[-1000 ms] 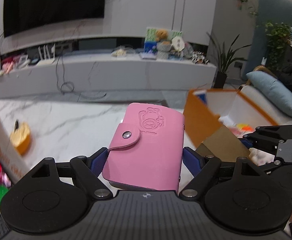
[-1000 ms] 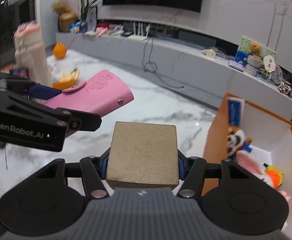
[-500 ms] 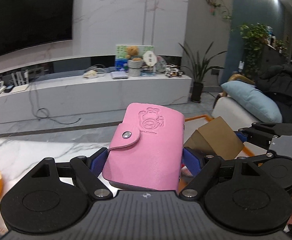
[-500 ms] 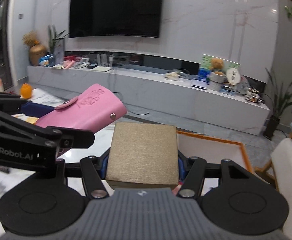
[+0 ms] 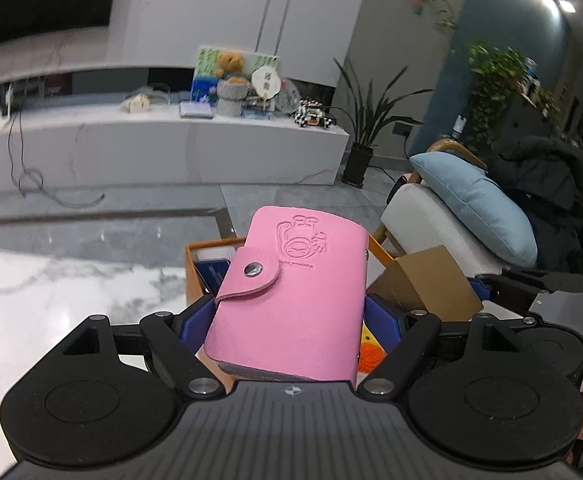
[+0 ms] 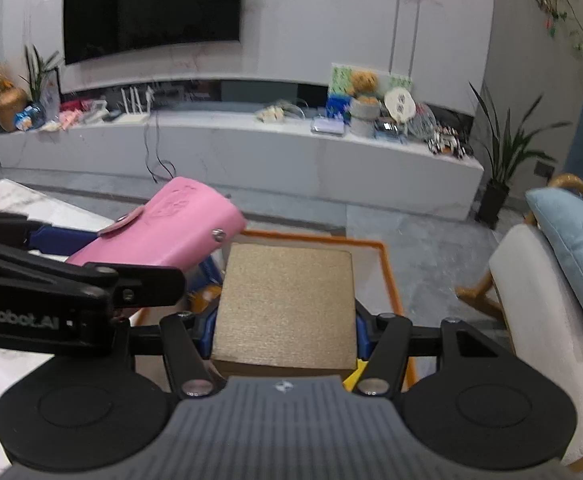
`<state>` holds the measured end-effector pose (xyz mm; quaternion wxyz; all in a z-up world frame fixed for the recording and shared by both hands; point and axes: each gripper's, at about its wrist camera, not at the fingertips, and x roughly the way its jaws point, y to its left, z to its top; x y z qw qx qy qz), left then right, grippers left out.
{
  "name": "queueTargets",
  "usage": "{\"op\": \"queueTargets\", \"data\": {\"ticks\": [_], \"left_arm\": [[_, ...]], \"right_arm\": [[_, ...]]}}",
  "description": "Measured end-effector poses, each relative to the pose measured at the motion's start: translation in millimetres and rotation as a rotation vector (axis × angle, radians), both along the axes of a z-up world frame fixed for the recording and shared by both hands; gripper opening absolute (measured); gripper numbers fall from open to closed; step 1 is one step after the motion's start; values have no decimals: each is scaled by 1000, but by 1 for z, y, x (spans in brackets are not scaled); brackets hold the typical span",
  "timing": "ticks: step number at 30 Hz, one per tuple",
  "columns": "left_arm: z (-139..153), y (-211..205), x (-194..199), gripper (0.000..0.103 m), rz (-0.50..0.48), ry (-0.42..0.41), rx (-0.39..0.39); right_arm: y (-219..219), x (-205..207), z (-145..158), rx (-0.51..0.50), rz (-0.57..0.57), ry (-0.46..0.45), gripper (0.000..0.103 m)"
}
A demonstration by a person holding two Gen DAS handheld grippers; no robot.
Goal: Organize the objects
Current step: 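Lift and carry the pink wallet and brown box over the orange box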
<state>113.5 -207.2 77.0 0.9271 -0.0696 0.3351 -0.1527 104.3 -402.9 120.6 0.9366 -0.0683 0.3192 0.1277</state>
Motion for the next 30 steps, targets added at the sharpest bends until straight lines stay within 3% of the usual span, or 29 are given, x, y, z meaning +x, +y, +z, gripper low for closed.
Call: {"op": "queueTargets", "data": {"ticks": [2,9,16,30], "left_arm": [[-5,0,2,93,14,11,1],[-16,-21,1,93,-24,7,128],[-31,-63,13,93,-82,-32,342],[-55,-98,49,93,-135,14,503]], "right_arm": [[-9,9,-5,-4,-19,32,62],[-41,41,-12,87,-116,90,62],[-25,49,-19,88,-69,115,62],[-8,78,-36,84,-96,182,61]]}}
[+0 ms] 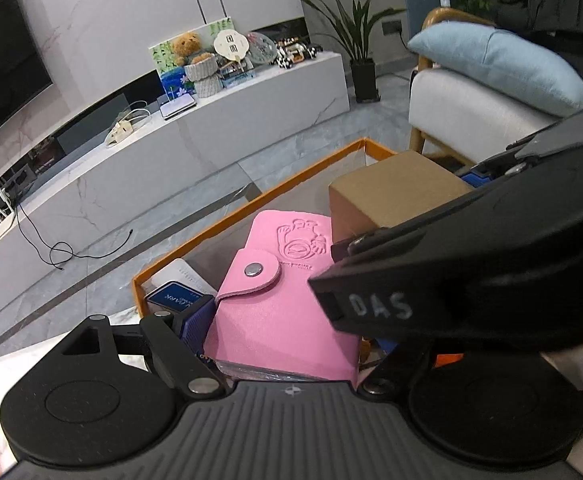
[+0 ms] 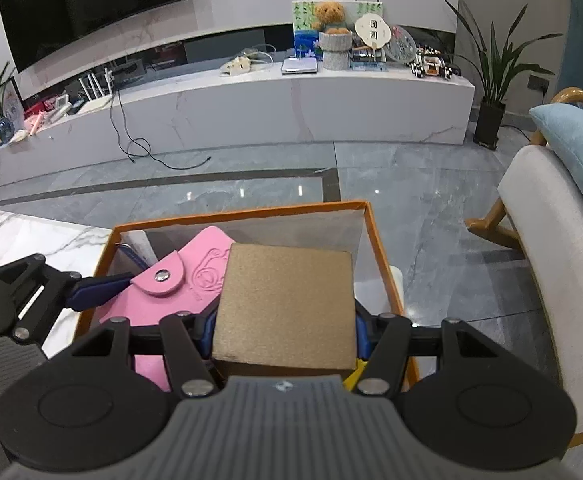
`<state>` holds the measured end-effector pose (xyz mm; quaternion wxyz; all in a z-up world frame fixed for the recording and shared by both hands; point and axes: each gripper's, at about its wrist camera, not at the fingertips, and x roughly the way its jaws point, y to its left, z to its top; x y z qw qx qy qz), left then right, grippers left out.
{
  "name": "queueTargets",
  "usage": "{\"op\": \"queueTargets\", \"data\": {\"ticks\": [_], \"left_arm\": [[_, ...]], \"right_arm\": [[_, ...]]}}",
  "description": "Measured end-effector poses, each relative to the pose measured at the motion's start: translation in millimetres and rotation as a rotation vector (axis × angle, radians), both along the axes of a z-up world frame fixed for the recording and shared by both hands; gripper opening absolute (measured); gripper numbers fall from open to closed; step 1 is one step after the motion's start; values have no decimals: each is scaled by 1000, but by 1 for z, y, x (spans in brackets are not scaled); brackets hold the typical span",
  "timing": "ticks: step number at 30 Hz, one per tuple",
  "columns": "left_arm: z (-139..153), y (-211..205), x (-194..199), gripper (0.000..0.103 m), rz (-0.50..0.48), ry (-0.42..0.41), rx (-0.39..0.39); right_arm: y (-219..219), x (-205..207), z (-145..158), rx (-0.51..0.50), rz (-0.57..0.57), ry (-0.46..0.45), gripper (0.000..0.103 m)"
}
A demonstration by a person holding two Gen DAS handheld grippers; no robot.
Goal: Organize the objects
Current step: 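Lift and carry the pink wallet and brown box over the orange box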
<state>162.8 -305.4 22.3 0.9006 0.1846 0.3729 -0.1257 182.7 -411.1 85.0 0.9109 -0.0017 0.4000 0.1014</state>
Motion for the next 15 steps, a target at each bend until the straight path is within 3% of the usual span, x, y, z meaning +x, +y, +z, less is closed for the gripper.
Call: {"op": "queueTargets", "data": {"ticks": [5,15], "left_arm": [[-6,4,5,94,9,31,-5],[-6,16,6,94,36,88,-33]], "right_arm": [[4,8,-6,-11,-2,23,61],[3,4,4,5,-11,-20,68]]}}
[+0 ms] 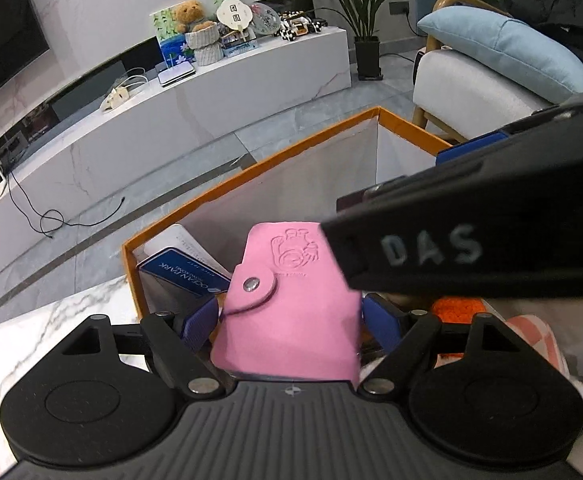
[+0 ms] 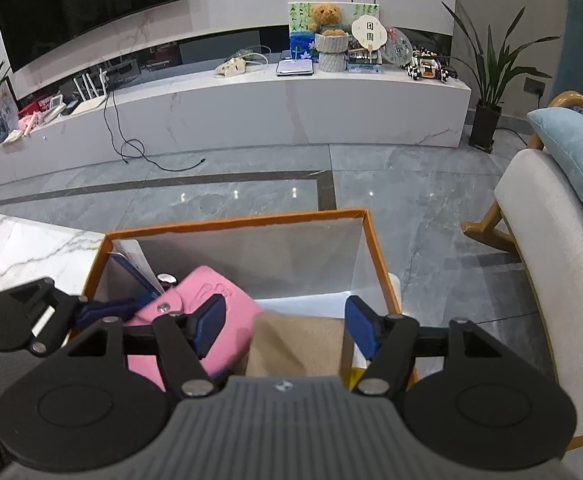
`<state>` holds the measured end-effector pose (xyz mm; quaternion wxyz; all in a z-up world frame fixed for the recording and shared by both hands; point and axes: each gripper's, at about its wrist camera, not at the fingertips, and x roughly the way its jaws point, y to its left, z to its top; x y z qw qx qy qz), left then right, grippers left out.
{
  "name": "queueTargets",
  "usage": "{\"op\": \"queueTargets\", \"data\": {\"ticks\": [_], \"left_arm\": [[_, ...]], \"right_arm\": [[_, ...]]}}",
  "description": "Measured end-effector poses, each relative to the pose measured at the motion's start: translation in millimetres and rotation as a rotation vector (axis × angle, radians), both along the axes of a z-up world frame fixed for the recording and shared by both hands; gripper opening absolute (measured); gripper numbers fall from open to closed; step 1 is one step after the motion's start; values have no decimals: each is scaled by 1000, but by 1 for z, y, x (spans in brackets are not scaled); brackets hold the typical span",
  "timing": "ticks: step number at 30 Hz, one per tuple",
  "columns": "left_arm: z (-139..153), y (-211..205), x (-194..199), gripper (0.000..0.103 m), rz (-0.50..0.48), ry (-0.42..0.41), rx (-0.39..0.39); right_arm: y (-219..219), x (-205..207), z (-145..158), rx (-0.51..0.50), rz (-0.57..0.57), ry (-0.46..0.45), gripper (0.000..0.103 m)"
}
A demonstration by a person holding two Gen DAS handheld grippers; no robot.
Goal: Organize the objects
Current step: 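Lift and carry the pink wallet and brown box over the orange box, then open both tools to drop the wallet and brown box into the box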
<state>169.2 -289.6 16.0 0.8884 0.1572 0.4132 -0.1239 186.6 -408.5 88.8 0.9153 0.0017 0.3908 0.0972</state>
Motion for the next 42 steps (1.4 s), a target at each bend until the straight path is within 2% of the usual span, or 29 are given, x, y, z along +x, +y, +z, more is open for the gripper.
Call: {"op": "queueTargets", "data": {"ticks": [8,14,20,27,35,42], "left_arm": [[20,8,-10,95,12,-38,-53],[33,16,-21,95,48,-51,-118],[45,20,-28,96,59,-67,-139],[56,38,-45,96,122,-67,-260],[69,36,-77,98,156,-140,-232],[67,37,-109,100,216,-166,-272]], "right_arm": [[-8,-7,11,33,-13,-29,69],[-8,-17,19,23,2,-47,72],[-10,-30,27,2,14,-65,72],[-15,-48,39,-6,24,-91,74],[-27,-79,47,-4,14,-115,78],[-40,-121,54,16,26,-148,81]]}}
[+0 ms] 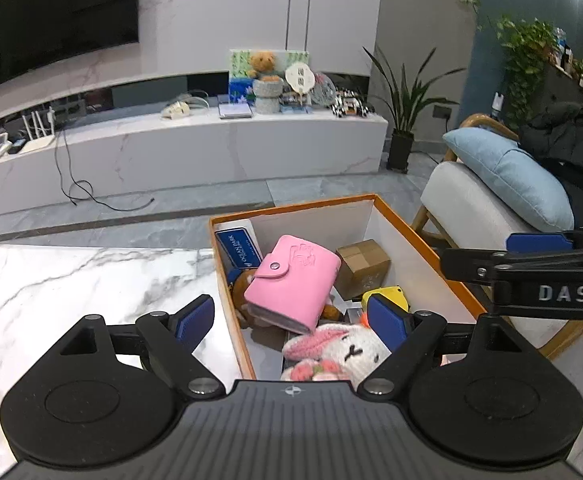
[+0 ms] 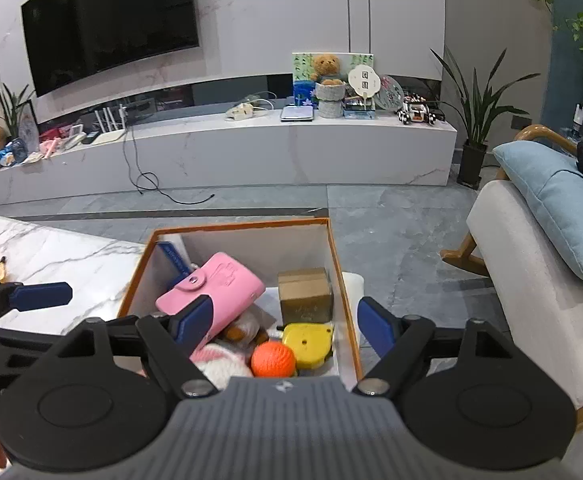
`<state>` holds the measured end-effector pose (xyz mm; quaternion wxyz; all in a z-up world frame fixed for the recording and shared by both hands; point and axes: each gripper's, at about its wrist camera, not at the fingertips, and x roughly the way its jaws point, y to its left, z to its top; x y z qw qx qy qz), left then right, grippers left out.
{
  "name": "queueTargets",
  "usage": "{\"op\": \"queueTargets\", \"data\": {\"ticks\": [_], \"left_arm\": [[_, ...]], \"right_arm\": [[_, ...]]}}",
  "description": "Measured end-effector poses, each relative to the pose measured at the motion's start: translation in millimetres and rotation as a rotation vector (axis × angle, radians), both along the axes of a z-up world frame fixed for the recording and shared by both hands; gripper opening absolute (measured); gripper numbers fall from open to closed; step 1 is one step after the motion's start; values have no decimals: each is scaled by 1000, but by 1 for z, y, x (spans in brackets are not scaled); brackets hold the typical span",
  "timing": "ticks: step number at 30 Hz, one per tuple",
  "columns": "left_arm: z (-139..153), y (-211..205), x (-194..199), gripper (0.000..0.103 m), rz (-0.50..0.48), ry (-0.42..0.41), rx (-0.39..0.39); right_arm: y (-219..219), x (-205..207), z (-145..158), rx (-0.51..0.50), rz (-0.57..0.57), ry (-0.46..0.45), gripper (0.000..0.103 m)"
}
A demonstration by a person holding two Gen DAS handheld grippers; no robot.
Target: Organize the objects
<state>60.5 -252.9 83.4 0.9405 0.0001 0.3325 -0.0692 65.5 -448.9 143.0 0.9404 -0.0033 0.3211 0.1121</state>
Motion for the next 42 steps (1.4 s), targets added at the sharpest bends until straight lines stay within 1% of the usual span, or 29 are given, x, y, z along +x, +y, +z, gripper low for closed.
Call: {"op": "queueTargets", "data": {"ticks": [3,8,10,12,15,17,21,23,27,30,38,42], "left_arm": [[-3,-1,-9,100,43,-18,5],[-8,-1,-19,101,75,6,-18],[-11,-3,-20,101,76,18,-7],[-13,-6,-24,101,73,12,6],[-16,-7,-26,101,62,23,-18],[-18,-7,-28,101,67,27,-26],[-26,-8,-31,101,85,44,4],[-30,-8,-32,101,90,56,7],[-37,-2,-31,101,90,94,-19],[-42,1,-29,101,101,124,-12],[-49,9,-25,101,129,148,-8],[-53,10,-24,101,127,171,-24]], "right_arm": [[-5,-13,-2,-10,19,-5,82],[-13,-28,-8,-37,17,4,84],[-16,-31,-10,-42,10,5,85],[-16,-34,-12,-47,3,5,87],[-16,-37,-15,-55,-13,8,91],[-15,-37,-18,-62,-19,10,92],[-12,-39,-23,-67,-26,23,98],[-10,-39,-26,-64,-25,30,98],[-5,-40,-31,-52,-25,54,99],[2,-42,-35,-69,-23,65,99],[15,-44,-37,-90,-5,73,100],[17,-42,-43,-110,-16,92,100]]}}
